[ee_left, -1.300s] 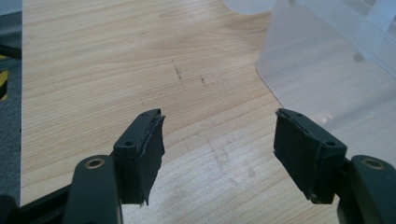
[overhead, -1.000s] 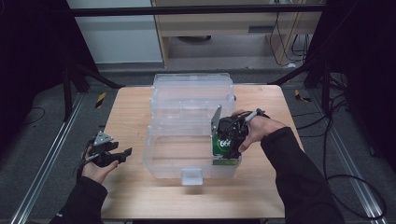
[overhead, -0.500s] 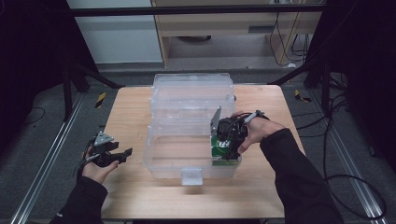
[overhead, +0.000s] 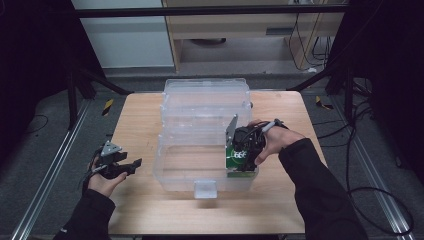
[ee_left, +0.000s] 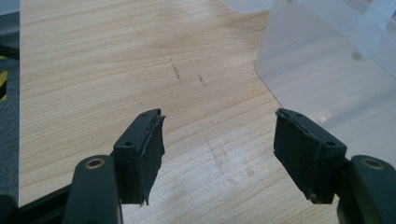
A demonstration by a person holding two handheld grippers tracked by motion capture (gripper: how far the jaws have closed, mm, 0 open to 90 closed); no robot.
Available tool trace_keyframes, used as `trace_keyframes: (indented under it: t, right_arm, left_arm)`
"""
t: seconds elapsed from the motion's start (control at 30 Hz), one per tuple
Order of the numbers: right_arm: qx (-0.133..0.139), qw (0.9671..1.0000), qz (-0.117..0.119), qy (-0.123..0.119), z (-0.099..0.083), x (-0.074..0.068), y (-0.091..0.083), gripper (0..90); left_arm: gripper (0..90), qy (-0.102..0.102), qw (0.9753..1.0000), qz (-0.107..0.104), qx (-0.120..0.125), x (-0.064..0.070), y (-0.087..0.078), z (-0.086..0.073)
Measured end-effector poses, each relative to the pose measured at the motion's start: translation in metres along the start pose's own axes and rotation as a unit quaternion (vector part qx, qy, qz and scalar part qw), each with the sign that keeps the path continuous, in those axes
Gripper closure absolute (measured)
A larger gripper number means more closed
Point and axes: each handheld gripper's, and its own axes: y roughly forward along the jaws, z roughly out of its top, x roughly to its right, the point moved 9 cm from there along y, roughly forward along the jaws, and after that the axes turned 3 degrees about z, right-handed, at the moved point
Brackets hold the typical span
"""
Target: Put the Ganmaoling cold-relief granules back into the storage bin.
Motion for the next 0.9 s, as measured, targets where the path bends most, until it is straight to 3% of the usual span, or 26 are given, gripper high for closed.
trace_keyframes:
  t: [0.67, 0.9]
  right_arm:
    - [0.011, 0.9999, 0.004, 0.002, 0.001, 0.002, 0.0, 19.4]
    - [0.027, 0.9996, -0.004, -0.004, 0.004, 0.003, -0.013, 19.4]
  left_arm:
    - [32.2, 0.002, 1.0, -0.001, -0.002, 0.0, 0.0, 0.0]
    - [32.2, 0.001, 1.0, -0.001, -0.002, 0.001, 0.001, -0.001]
